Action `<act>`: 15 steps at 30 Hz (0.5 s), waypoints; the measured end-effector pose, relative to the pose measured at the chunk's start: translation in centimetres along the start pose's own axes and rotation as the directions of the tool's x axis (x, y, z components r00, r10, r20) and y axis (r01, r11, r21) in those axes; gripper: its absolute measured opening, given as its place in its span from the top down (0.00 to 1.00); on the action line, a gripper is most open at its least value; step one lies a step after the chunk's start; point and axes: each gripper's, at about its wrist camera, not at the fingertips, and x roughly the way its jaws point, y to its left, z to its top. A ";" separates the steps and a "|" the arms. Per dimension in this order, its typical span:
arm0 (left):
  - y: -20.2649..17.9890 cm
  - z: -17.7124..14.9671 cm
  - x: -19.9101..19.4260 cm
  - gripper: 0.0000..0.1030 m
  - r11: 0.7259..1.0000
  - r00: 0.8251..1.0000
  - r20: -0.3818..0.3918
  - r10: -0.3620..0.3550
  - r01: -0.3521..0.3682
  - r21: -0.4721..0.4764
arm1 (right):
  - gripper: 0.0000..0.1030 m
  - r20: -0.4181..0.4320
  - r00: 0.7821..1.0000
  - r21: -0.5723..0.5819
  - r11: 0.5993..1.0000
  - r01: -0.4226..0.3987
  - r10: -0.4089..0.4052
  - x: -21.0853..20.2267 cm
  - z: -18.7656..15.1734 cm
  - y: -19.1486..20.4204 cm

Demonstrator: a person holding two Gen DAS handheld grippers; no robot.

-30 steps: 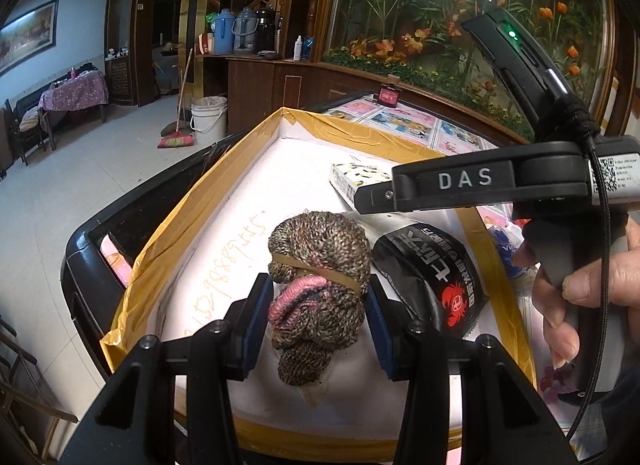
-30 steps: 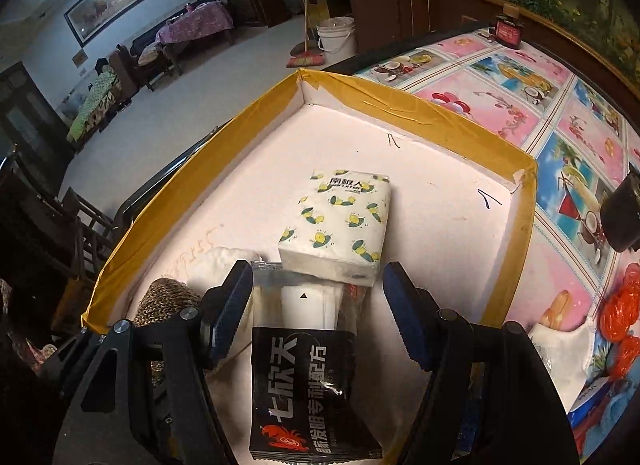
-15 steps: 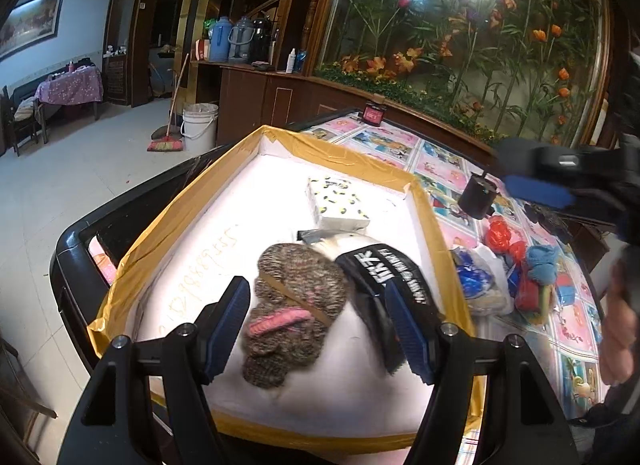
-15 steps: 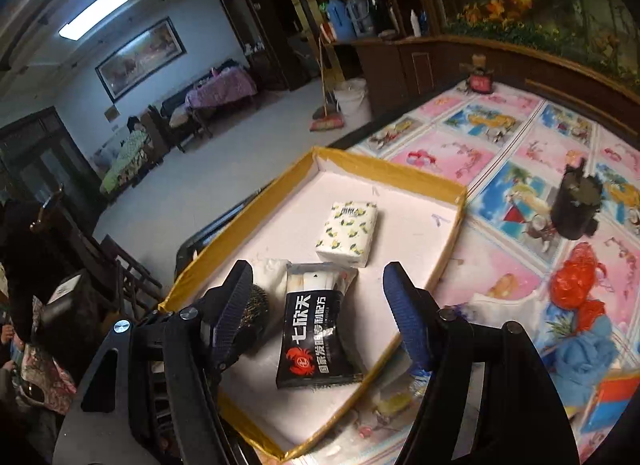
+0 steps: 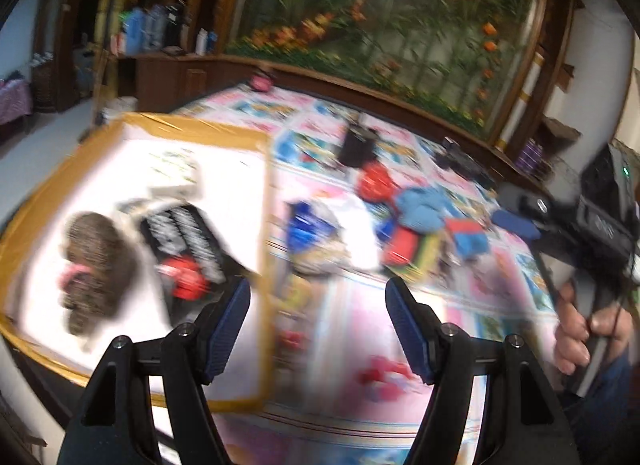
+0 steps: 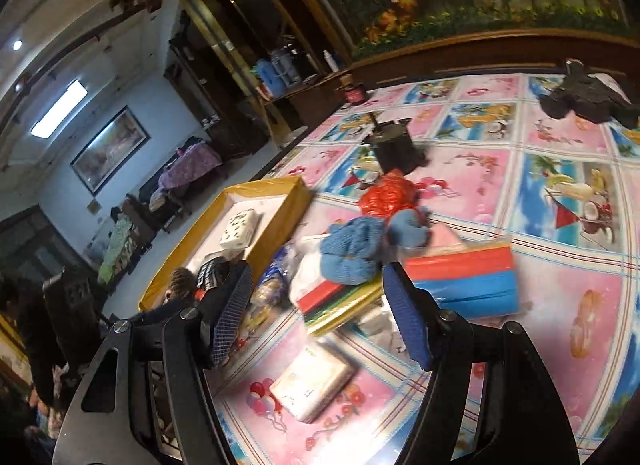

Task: Organize soft objects
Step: 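Reach the left gripper to the small white tissue pack while the right gripper reaches the red-blue sponge pack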

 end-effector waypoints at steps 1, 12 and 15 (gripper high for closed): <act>-0.9 -0.2 0.5 0.32 0.999 0.999 -0.029 -0.032 0.032 0.004 | 0.33 0.011 1.000 0.019 1.000 0.018 -0.018 -0.4 0.1 -0.5; -10.9 -3.1 7.2 0.31 0.955 0.956 -0.292 -0.003 0.090 0.284 | 0.34 0.034 0.955 0.127 0.949 0.287 -0.294 -0.9 1.9 -7.2; -11.9 -3.2 8.3 0.31 0.938 0.951 -0.301 0.069 0.041 0.345 | 0.34 -0.025 0.952 0.109 0.946 0.307 -0.306 1.9 2.1 -8.8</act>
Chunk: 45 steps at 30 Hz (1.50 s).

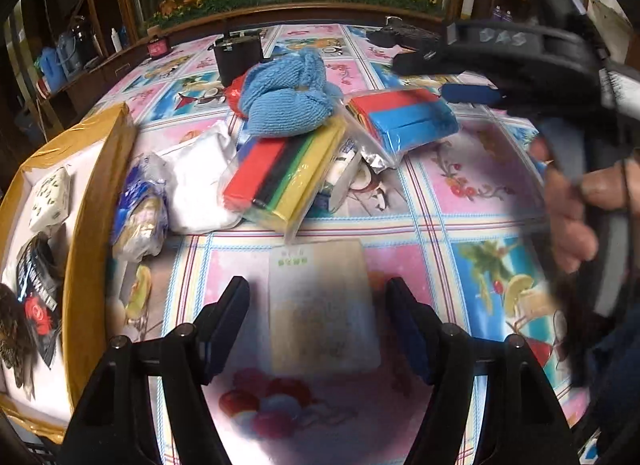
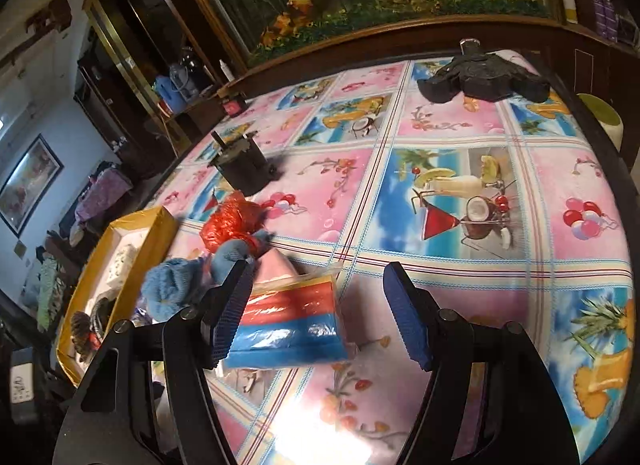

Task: Organize soft objects
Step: 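Reach the left gripper to the small white tissue pack while the right gripper reaches the red-blue sponge pack, then grasp the white tissue pack with the left gripper while the right gripper grasps the bagged sponge strips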

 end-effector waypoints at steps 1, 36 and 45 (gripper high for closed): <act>0.0 0.2 0.0 0.32 1.000 1.000 0.004 -0.008 0.008 -0.001 | 0.34 -0.026 1.000 -0.005 1.000 -0.016 0.016 1.1 0.0 0.0; 4.4 -2.0 -1.1 0.56 0.994 0.999 0.041 0.033 -0.029 -0.101 | 0.65 -0.307 0.952 -0.510 0.843 -0.169 0.005 0.1 -7.0 10.0; 4.0 -2.3 -2.5 0.56 0.991 0.995 0.100 -0.028 0.040 -0.124 | 0.66 -0.211 0.972 -0.363 0.914 -0.179 0.106 -2.0 -4.4 8.2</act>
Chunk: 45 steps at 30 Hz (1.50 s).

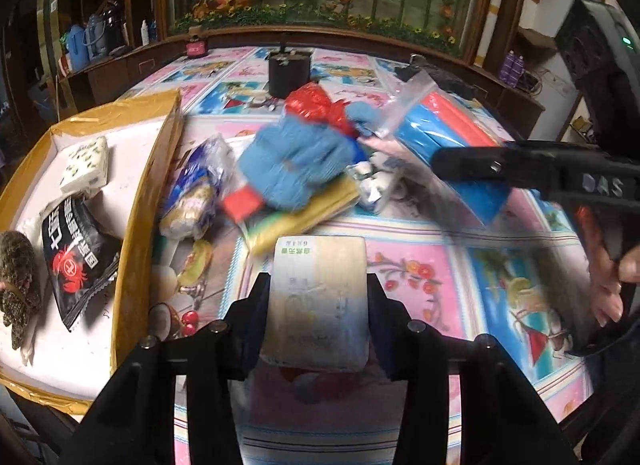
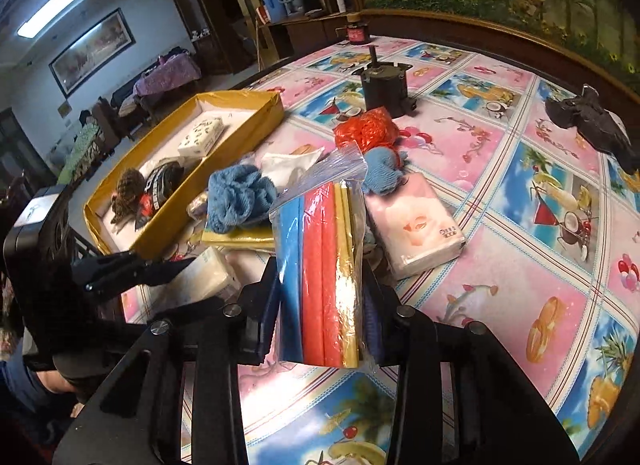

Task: Organize soft objects
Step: 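Grasp the white tissue pack with the left gripper while the right gripper grasps the bagged sponge strips, then carry the white tissue pack and bagged sponge strips over the box with both grippers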

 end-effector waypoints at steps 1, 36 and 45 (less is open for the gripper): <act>-0.4 0.1 -0.3 0.56 1.000 1.000 0.008 -0.001 0.001 0.010 | 0.66 0.012 1.000 0.019 1.000 -0.003 0.003 -0.2 0.1 -0.3; 14.8 -0.5 -9.0 0.56 0.936 0.962 0.224 0.159 -0.075 -0.344 | 0.65 0.002 0.952 -0.016 0.951 -0.307 0.307 5.1 4.4 14.5; 19.5 -2.0 -8.5 0.56 0.893 0.955 0.197 0.223 -0.118 -0.435 | 0.65 -0.068 0.944 0.023 0.947 -0.322 0.323 10.6 6.2 18.6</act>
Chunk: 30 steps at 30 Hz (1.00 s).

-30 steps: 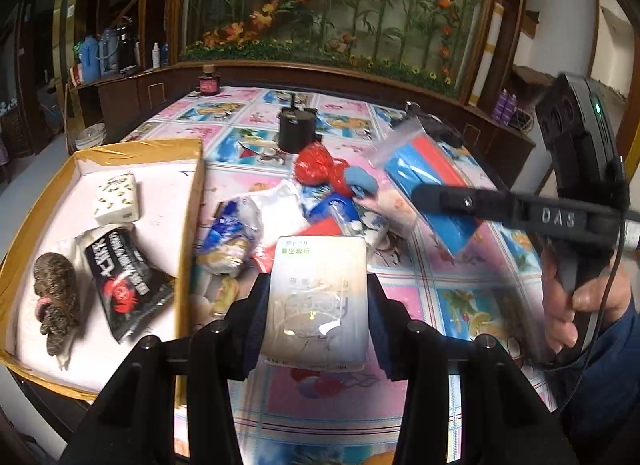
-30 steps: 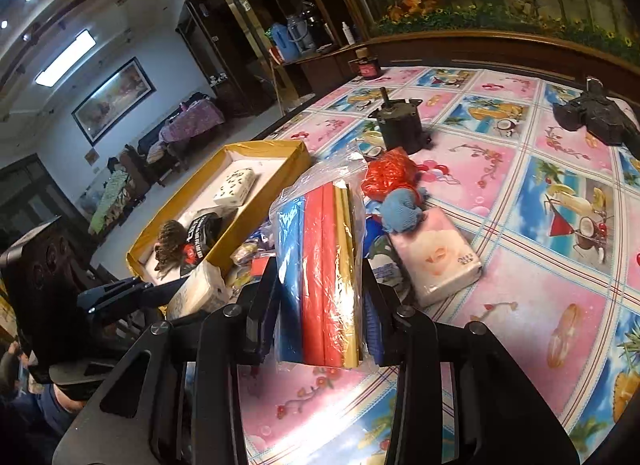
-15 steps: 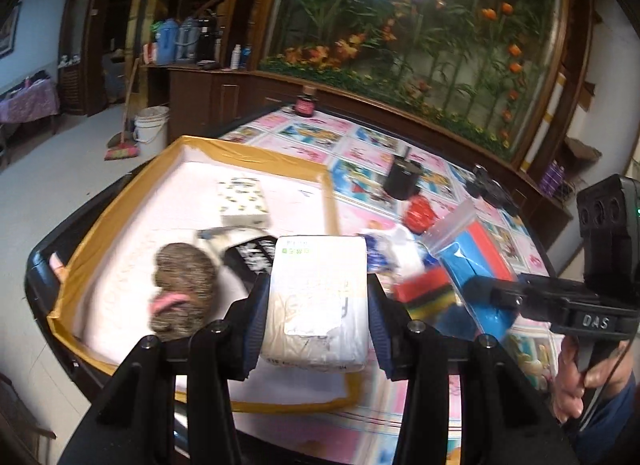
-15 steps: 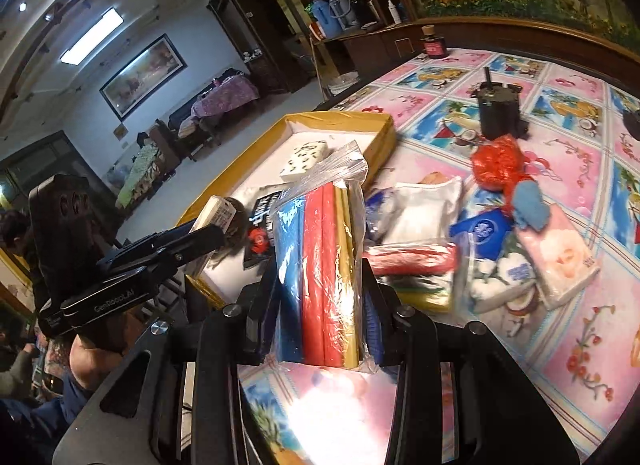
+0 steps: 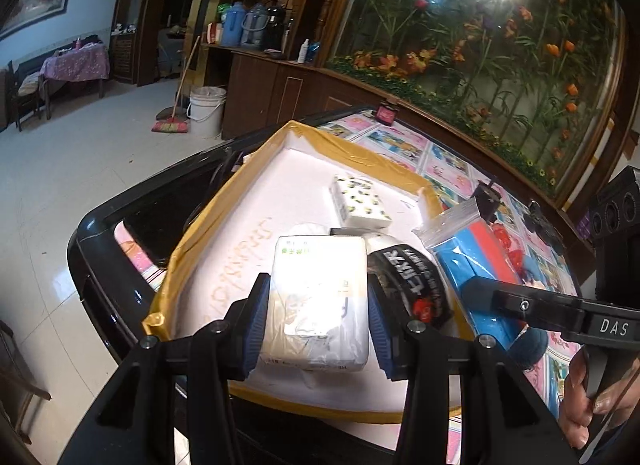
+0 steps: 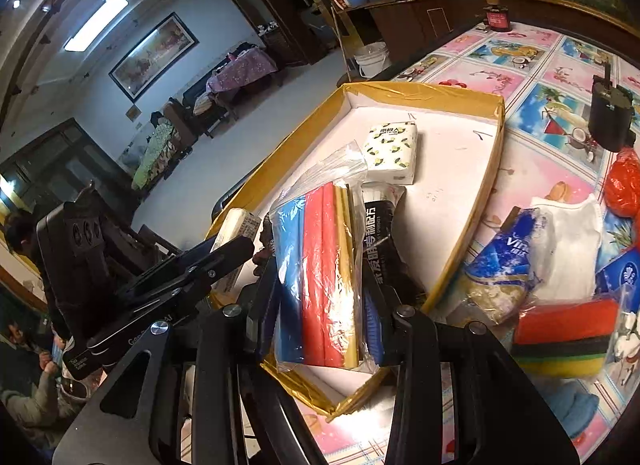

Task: Organize soft objects
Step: 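Carry the white tissue pack and bagged sponge strips over the box with both grippers, then open the left gripper over the box while the right gripper releases the sponge bag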

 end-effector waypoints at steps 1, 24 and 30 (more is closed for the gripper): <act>0.4 0.0 0.2 0.56 1.000 1.000 -0.003 0.003 -0.003 -0.010 | 0.65 -0.006 1.000 0.003 1.000 0.001 -0.001 0.5 0.1 0.0; 2.4 0.8 2.6 0.55 0.997 0.996 -0.038 0.076 -0.076 0.000 | 0.65 -0.038 0.989 -0.002 0.990 0.143 -0.143 6.3 4.8 0.7; 2.3 0.7 2.4 0.55 0.997 0.996 -0.045 0.077 -0.076 0.011 | 0.65 -0.081 0.983 0.013 0.986 0.169 -0.168 9.0 8.5 0.1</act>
